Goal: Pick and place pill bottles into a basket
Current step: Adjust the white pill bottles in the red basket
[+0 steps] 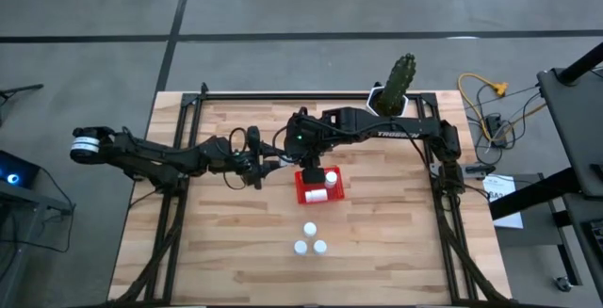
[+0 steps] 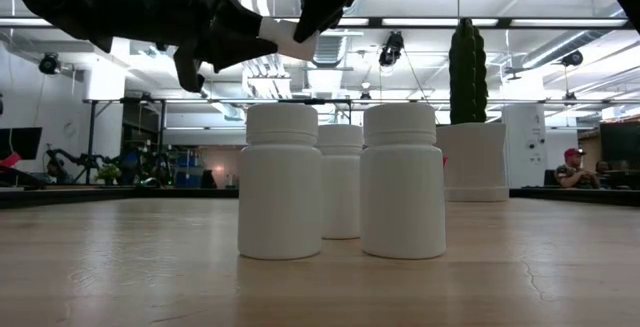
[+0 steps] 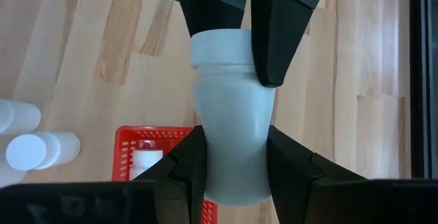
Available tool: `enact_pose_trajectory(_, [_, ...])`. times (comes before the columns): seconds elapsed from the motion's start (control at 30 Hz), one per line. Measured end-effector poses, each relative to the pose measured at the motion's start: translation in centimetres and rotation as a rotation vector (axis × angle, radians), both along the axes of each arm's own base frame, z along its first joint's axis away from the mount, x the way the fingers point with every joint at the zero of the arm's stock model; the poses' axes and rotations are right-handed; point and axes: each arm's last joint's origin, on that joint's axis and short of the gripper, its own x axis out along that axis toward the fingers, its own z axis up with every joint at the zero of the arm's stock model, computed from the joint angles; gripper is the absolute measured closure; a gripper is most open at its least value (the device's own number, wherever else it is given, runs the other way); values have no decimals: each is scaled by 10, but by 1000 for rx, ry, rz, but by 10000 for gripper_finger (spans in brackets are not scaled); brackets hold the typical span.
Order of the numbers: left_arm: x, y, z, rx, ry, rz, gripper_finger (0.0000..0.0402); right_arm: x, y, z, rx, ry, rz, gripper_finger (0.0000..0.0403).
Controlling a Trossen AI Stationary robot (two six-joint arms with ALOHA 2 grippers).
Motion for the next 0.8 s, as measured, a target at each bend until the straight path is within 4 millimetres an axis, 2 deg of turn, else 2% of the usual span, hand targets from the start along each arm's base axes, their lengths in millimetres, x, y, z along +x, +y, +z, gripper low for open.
enact_pose_trajectory(0.2, [0,0,0,1,-2,2,259,0,0,0,0,-2,-1,294])
enact_pose_trajectory(0.5, [-2,0,5,4,-27,12,259,1,-1,3,7,-32,-19,216])
enact_pose_trajectory(0.8, [-3,1,2,2,4,30,259,1,-1,3,3,-27,-16,171])
